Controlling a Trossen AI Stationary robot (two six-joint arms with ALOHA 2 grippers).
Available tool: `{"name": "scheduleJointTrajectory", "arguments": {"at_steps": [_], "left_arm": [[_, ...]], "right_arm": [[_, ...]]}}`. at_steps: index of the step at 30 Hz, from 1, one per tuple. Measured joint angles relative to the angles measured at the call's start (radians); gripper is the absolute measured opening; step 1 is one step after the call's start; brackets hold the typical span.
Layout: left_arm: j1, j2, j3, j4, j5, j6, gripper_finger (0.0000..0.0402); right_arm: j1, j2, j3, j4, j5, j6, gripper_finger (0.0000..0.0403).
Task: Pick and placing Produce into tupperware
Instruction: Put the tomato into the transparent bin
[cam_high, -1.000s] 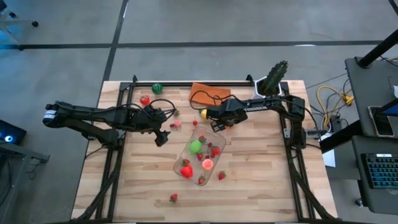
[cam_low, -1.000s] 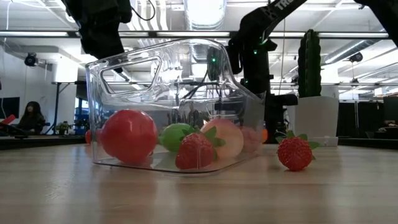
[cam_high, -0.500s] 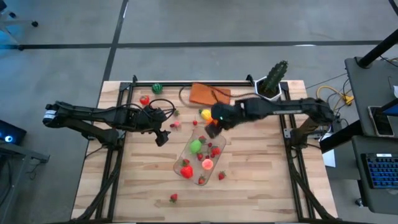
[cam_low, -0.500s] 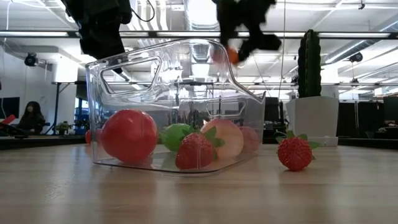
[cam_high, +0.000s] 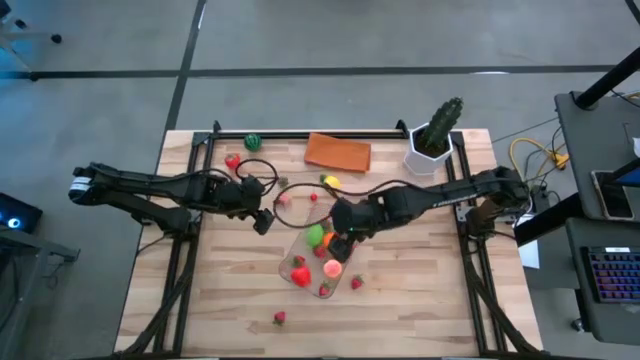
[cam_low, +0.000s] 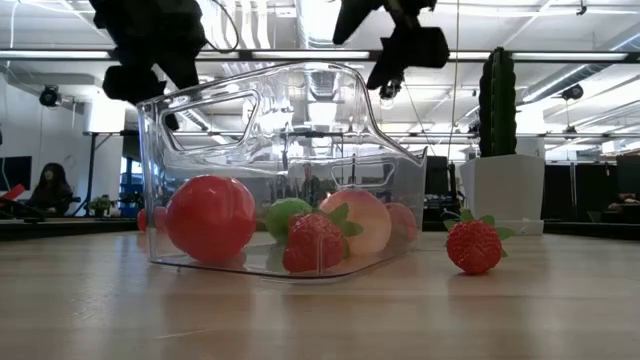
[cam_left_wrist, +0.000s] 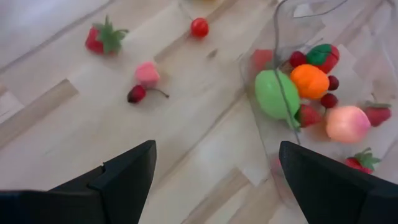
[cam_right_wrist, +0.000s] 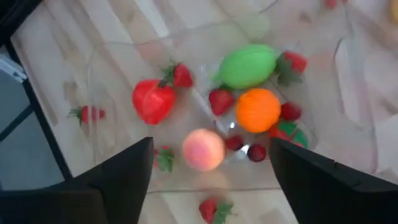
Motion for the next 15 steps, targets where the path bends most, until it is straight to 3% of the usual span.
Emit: {"name": "scheduleJointTrajectory", "arguments": {"at_steps": [8, 12, 15], "left_arm": [[0.036, 0.008, -0.003, -0.023, -0.068, -0.019, 0.0325], [0.184, 0.012, -0.003, -0.168, -0.093, -0.111, 0.0325], [0.322, 0.013, -0.015, -0.232, -0.202, -0.098, 0.0325]], "right_arm": [[-0.019, -0.051, 0.129, -0.105, 0.241, 0.001, 0.0342], [-0.06, -0.051, 0.213, -0.218, 0.26, 0.053, 0.034], [-0.083, -0.053, 0.256, -0.262, 0.267, 0.045, 0.0336]]}}
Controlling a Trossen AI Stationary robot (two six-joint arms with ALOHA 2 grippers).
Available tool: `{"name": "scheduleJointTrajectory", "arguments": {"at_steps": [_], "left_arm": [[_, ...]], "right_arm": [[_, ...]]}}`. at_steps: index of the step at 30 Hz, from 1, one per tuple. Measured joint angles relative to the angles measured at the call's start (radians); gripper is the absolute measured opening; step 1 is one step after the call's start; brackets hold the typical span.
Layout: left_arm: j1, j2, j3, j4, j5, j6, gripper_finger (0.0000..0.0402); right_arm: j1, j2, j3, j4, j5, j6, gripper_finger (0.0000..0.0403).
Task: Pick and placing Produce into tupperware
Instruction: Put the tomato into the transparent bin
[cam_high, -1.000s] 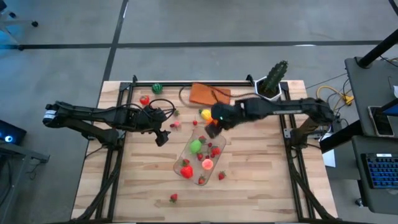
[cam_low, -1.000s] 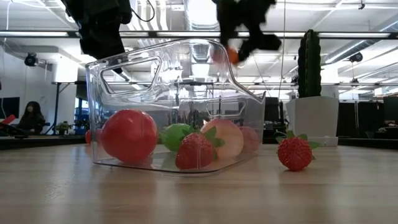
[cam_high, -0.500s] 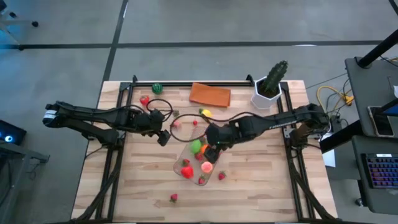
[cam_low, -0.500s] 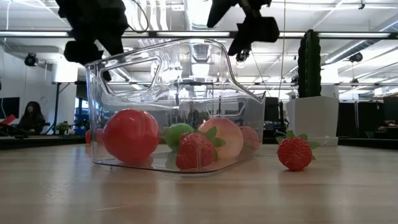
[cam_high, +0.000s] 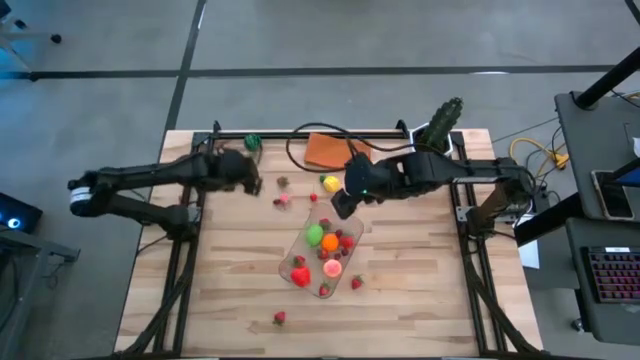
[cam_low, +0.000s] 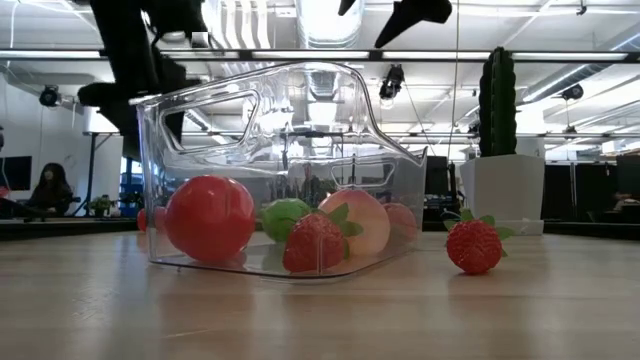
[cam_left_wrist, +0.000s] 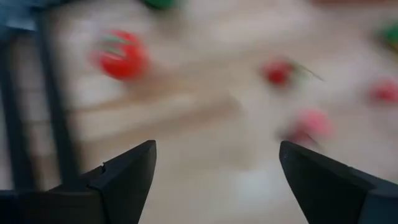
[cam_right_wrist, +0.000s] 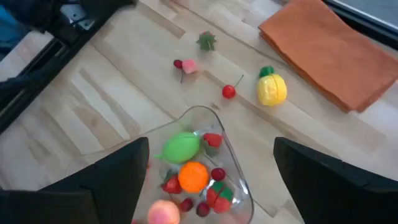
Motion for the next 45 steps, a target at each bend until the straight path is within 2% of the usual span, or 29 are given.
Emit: {"name": "scheduleJointTrajectory", "arguments": {"at_steps": [3, 8, 11, 16, 21, 30, 41, 45], "left_arm": [[0.141, 0.0, -0.021, 0.041, 0.0, 0.094, 0.0325], [0.389, 0.025, -0.064, 0.176, 0.144, 0.27, 0.0325], [0.53, 0.075, -0.069, 0.203, 0.227, 0.352, 0.0325], [0.685, 0.179, -0.069, 0.239, 0.304, 0.442, 0.0325], [0.726, 0.284, -0.069, 0.287, 0.309, 0.493, 0.0325], [0.729, 0.424, -0.047, 0.332, 0.302, 0.552, 0.0325], [0.732, 0.435, -0.012, 0.396, 0.26, 0.549, 0.0323], [0.732, 0.445, -0.016, 0.395, 0.26, 0.545, 0.0305]], "right_arm": [[-0.009, 0.001, 0.017, -0.018, -0.002, -0.011, 0.0331], [-0.011, 0.002, 0.012, -0.016, 0.019, -0.012, 0.0328], [-0.011, 0.002, -0.002, -0.018, 0.019, -0.015, 0.0328], [-0.011, 0.002, -0.026, -0.018, 0.019, -0.015, 0.0329], [-0.012, 0.002, -0.046, -0.018, 0.019, -0.011, 0.0327], [-0.013, 0.002, -0.05, -0.031, 0.019, 0.012, 0.0327], [-0.013, 0.002, -0.05, -0.033, 0.019, 0.024, 0.0327], [-0.013, 0.002, -0.05, -0.033, 0.019, 0.024, 0.0327]]}}
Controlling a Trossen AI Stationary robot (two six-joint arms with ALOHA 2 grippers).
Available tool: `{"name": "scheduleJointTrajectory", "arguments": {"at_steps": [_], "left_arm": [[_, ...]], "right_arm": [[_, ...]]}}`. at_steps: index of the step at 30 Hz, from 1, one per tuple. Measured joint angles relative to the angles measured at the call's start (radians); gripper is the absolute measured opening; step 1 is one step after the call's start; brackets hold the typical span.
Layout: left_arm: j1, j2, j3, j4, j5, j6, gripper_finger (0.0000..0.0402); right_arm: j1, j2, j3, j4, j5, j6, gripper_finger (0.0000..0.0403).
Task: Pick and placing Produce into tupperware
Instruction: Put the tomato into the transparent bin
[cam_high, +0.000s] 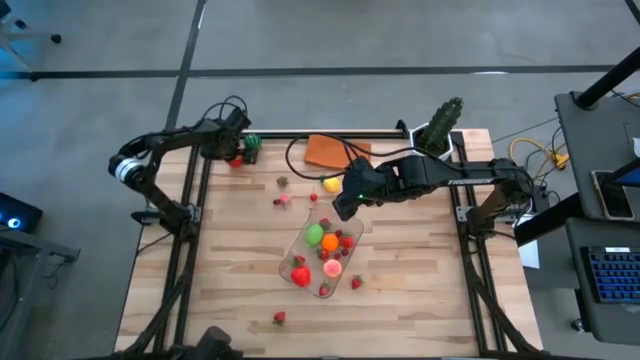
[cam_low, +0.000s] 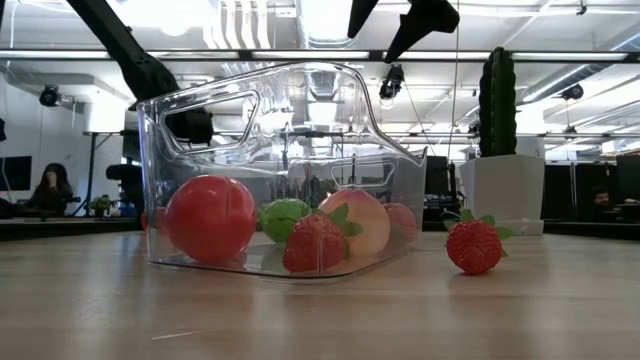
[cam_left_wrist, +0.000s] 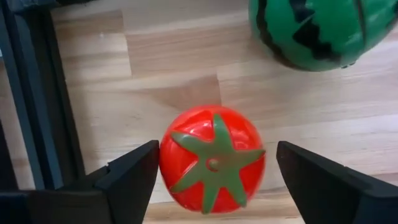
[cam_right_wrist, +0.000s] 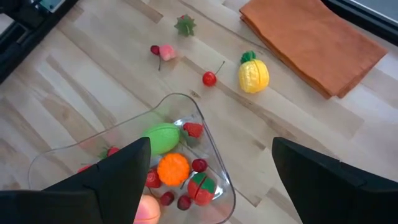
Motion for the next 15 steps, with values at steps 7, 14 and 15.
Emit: {"name": "scheduleJointTrajectory", "arguments": {"at_steps": [7, 14, 15], "left_arm": [[0.0, 0.028, -0.003, -0.009, -0.004, -0.003, 0.0242], [0.0, 0.01, -0.002, -0.001, -0.02, -0.002, 0.0239], [-0.002, 0.004, 0.0, -0.001, -0.019, -0.002, 0.0243]], "right_arm": [[0.0, 0.0, 0.0, 0.0, 0.002, 0.0, 0.0327], [0.0, 0.0, 0.0, 0.0, 0.002, 0.0, 0.0327], [0.0, 0.0, 0.0, 0.0, 0.002, 0.0, 0.0327]]}}
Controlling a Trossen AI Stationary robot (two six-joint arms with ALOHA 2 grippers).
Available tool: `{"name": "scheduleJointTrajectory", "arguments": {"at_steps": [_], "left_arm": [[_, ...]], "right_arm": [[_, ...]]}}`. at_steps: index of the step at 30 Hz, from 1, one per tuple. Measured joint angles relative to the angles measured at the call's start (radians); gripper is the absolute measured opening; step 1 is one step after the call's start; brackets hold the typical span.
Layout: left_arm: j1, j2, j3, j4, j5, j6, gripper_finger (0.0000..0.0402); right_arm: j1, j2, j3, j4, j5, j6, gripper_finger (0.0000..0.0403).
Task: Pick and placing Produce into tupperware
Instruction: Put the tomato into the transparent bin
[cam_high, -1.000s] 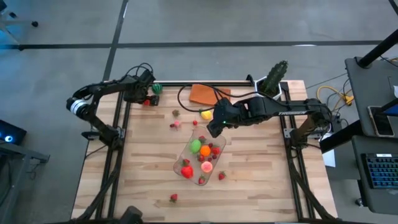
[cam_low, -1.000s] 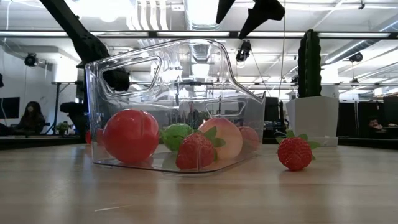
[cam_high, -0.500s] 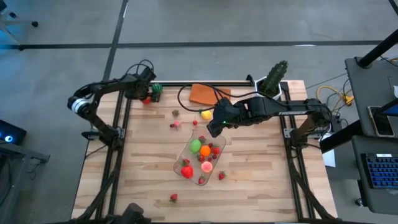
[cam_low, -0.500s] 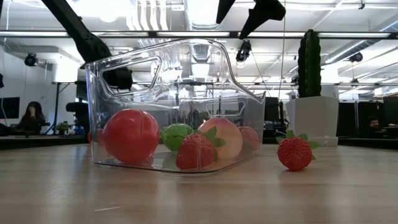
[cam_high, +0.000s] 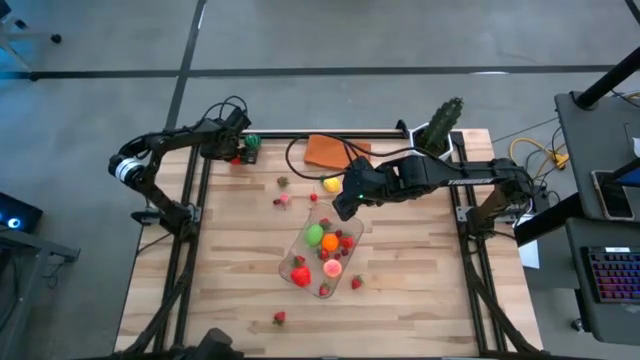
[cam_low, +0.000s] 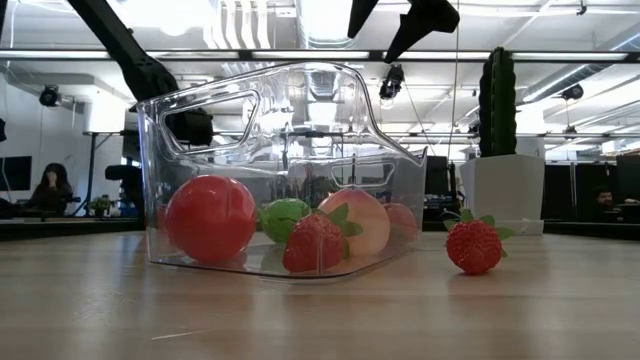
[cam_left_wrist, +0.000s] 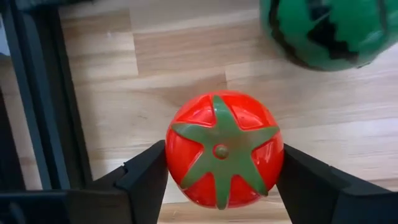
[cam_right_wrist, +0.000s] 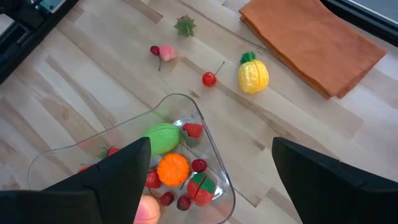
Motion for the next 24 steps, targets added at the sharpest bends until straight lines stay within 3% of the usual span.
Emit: {"name": "scheduleJointTrajectory", "arguments": {"at_steps": [5, 8, 11, 17, 21, 24], "left_arm": [[-0.047, -0.071, -0.001, -0.045, 0.017, 0.001, 0.0246], [-0.134, -0.178, -0.006, -0.057, 0.117, 0.026, 0.0238], [-0.315, -0.337, -0.012, -0.037, 0.205, 0.049, 0.0233], [-0.799, -0.581, -0.013, 0.133, 0.226, 0.043, 0.0242], [-1.022, -0.599, -0.016, 0.296, 0.146, -0.056, 0.0249], [-1.12, -0.527, -0.007, 0.319, 0.089, -0.104, 0.0249]], "right_arm": [[0.0, 0.0, 0.0, 0.0, 0.0, -0.001, 0.0327], [-0.001, 0.0, 0.0, -0.001, 0.012, -0.011, 0.0327], [-0.003, -0.006, 0.0, -0.004, 0.037, -0.018, 0.0327], [-0.011, -0.034, 0.0, -0.018, 0.061, -0.044, 0.0327], [-0.014, -0.054, 0.0, -0.035, 0.062, -0.065, 0.0327], [-0.02, -0.083, 0.0, -0.061, 0.088, -0.069, 0.0327]]}}
